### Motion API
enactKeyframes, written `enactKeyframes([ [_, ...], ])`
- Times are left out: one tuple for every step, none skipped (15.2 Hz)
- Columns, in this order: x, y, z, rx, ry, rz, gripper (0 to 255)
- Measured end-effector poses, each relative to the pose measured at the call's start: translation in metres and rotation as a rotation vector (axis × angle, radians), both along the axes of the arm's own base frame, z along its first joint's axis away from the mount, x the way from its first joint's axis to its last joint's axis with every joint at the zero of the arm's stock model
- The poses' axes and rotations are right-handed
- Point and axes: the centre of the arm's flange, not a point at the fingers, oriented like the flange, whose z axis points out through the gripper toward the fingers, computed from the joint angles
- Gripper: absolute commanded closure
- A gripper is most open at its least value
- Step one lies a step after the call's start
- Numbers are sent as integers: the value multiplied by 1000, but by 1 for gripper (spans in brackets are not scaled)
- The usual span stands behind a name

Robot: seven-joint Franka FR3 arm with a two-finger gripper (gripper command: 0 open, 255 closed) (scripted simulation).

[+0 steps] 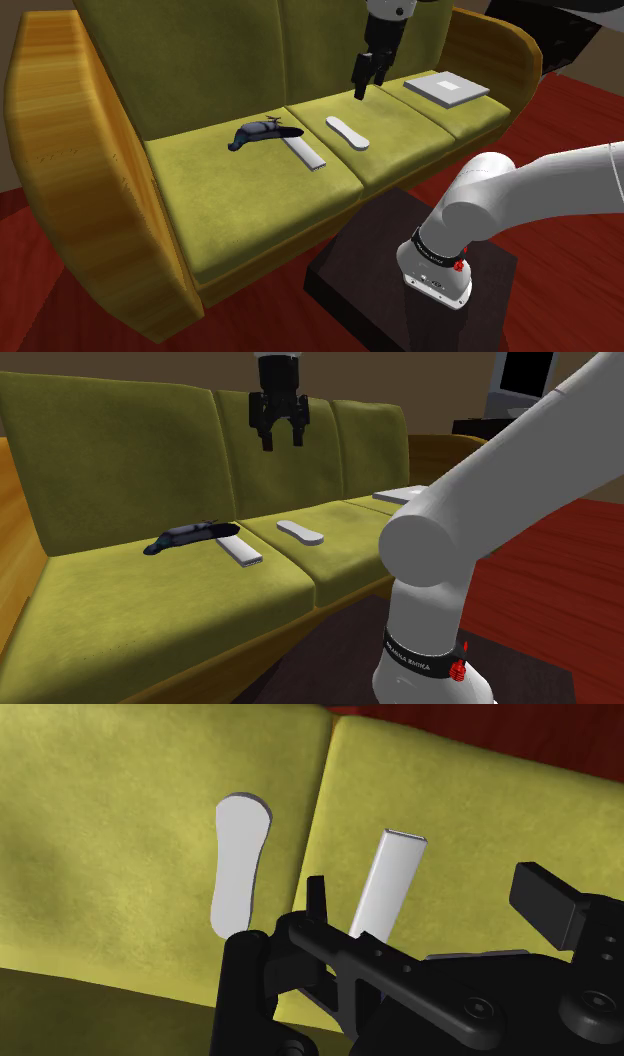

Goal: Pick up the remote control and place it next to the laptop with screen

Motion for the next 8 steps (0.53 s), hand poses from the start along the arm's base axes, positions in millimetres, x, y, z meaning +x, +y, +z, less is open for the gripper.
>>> enactKeyframes([
  [0,0,0,0,0,0,0],
  [2,-4,-3,2,1,-4,0],
  [8,-10,-10,4,2,-11,0],
  [13,-16,-18,7,3,-19,0],
  [17,-24,-30,10,5,-27,0],
  [24,-32,-37,13,6,-35,0],
  [30,-40,-45,16,7,-44,0],
  [36,-46,-52,19,8,-53,0],
])
